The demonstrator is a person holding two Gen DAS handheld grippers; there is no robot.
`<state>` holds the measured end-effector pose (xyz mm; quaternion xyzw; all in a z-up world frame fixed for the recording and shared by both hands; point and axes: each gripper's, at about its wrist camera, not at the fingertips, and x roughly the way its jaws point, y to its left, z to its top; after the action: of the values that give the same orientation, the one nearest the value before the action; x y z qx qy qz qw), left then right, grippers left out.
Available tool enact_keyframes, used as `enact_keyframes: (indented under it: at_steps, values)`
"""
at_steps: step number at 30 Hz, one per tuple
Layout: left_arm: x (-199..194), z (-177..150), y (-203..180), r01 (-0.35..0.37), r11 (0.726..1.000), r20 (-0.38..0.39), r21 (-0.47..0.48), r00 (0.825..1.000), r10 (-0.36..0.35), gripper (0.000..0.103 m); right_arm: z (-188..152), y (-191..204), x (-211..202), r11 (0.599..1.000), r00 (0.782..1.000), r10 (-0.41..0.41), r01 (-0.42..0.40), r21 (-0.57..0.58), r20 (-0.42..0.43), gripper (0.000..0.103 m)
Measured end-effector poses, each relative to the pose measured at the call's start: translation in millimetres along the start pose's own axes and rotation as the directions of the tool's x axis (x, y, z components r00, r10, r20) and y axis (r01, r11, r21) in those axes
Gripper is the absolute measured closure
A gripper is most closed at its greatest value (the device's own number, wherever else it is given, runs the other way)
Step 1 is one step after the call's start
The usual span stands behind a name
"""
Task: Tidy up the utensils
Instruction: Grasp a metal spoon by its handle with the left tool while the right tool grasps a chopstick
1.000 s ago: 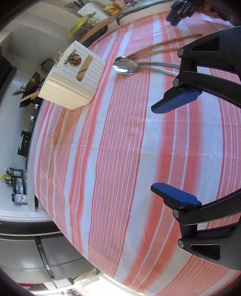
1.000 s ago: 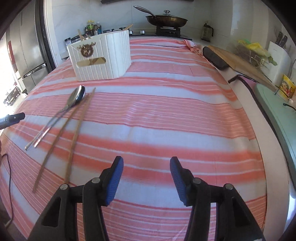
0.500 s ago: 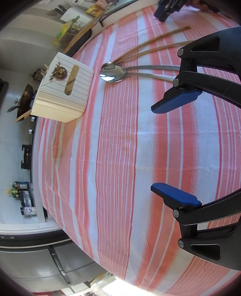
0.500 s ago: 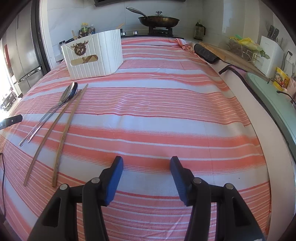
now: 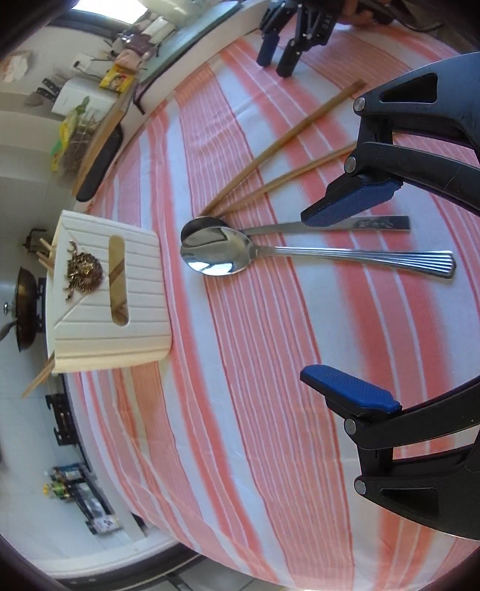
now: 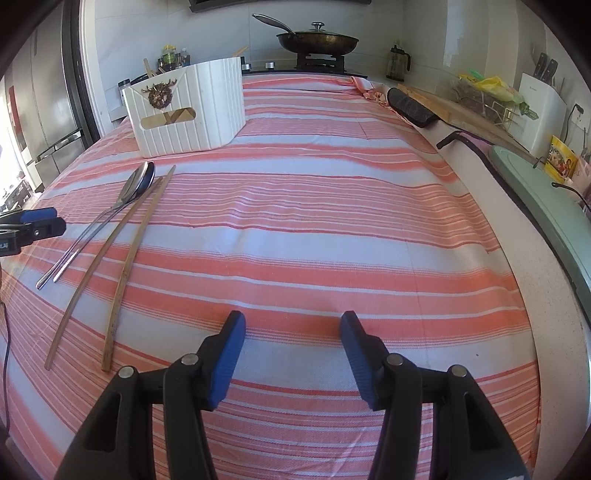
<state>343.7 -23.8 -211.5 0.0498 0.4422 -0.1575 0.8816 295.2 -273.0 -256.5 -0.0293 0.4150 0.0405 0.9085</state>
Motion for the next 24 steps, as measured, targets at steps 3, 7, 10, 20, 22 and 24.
enact_keyframes:
  at_steps: [3, 7, 10, 20, 22, 24]
  values:
    - [15.7, 9.6, -4.8, -0.01, 1.0, -0.022, 0.018, 1.0, 0.01, 0.025, 0.0, -0.3, 0.1, 1.0, 1.0, -0.002, 0.002, -0.001, 0.001, 0.048]
    - [29.4, 16.1, -9.2, -0.045, 0.998, -0.054, 0.054, 0.997, 0.048, 0.039, -0.1, -0.3, 0.5, 1.0, 1.0, -0.001, 0.001, 0.001, 0.001, 0.048]
    - [29.8, 17.0, -14.8, -0.017, 0.997, -0.048, 0.079, 0.999, 0.021, 0.062, -0.3, -0.3, 0.4, 1.0, 1.0, 0.0, 0.0, 0.002, 0.001, 0.048]
    - [10.7, -2.7, -7.2, -0.152, 0.986, -0.027, -0.071, 0.988, 0.15, 0.098, 14.6, 3.1, -11.1, 0.985, 0.989, 0.149, -0.149, 0.092, 0.008, 0.048]
    - [3.1, -9.9, 5.7, -0.19, 0.968, -0.039, -0.162, 0.982, 0.186, 0.098, 23.6, 24.9, -15.6, 0.975, 0.976, 0.216, -0.216, 0.05, 0.007, 0.048]
    - [-2.3, -16.3, 17.4, -0.202, 0.95, -0.049, -0.238, 0.979, 0.196, 0.097, 31.7, 54.1, -11.9, 0.963, 0.964, 0.266, -0.267, -0.03, -0.025, 0.048]
